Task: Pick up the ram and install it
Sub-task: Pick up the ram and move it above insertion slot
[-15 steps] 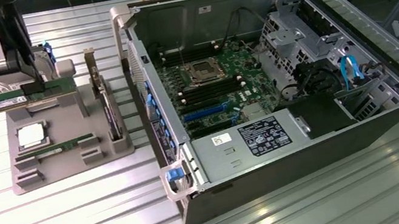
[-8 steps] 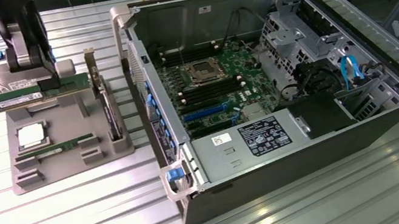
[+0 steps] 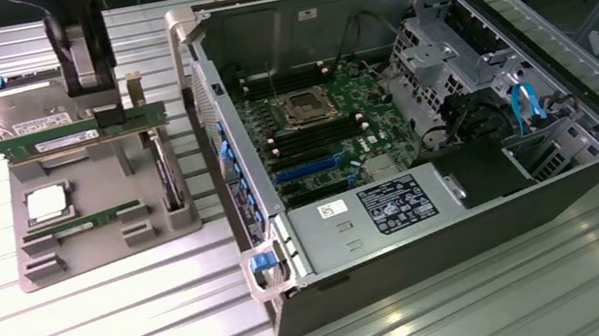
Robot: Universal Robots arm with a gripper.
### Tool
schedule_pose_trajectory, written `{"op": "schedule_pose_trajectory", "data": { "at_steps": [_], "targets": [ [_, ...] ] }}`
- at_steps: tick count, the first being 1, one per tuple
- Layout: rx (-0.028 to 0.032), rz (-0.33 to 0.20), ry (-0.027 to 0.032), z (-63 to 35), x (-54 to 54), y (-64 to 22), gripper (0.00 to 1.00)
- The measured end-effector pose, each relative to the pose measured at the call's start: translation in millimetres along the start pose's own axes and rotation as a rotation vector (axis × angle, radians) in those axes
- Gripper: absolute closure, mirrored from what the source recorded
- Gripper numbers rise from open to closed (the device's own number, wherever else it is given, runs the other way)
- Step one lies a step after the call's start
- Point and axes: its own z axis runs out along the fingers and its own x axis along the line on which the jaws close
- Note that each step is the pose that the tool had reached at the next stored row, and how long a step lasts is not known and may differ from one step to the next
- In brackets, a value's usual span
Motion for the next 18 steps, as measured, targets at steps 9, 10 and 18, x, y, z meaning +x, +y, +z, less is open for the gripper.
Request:
{"op": "schedule_pose_trajectory", "data": {
  "at_steps": [9, 10, 18],
  "targets": [
    [-0.0002, 0.0, 0.0, -0.5, 0.3, -24.8, 0.88],
    [-0.0002, 0.0, 0.0, -0.5, 0.3, -26.1, 0.88],
    [-0.0007, 0.0, 0.0, -1.1, 0.7, -57.3, 0.88]
  ]
}}
